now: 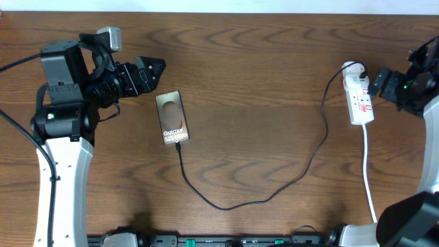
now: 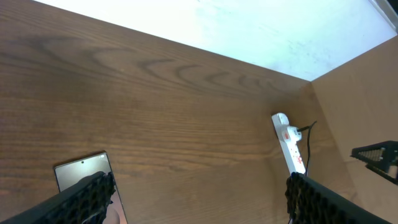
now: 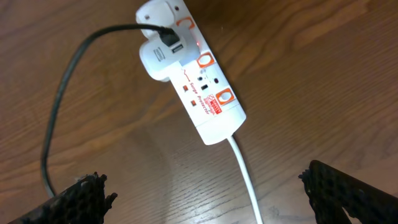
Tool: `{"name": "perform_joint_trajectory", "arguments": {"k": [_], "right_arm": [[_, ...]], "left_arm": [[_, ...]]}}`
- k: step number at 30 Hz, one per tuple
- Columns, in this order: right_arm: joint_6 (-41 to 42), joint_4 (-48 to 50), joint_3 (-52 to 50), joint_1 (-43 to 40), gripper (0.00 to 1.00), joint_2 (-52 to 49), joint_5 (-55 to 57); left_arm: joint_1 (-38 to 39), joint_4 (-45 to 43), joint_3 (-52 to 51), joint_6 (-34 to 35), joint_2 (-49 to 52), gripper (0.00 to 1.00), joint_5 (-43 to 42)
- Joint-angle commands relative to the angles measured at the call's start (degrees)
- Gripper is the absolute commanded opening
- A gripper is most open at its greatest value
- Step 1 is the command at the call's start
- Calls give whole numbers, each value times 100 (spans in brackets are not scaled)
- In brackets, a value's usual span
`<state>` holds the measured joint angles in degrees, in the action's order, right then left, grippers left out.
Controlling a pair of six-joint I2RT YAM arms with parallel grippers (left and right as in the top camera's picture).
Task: Plug charger to phone and switch on socket
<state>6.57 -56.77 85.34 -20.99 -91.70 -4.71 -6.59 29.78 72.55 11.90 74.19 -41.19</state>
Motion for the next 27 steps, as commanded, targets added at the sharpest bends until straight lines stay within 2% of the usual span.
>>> {"name": "perform_joint_trajectory", "arguments": {"k": [1,19,24,27], "right_arm": [[66,-22,4,-2,99,68,-31],[68,-24,4,-2,99,61,-33],[68,-24,4,-2,99,61,-33],[68,-24,4,-2,99,61,-33]], "left_arm": [[-24,2,20,-92,9,90,48],[-24,2,20,-98,-31,90,50],[-13,568,-52,-120,-387,90,546],[122,629,-339,-122,-846,90,1209]]}}
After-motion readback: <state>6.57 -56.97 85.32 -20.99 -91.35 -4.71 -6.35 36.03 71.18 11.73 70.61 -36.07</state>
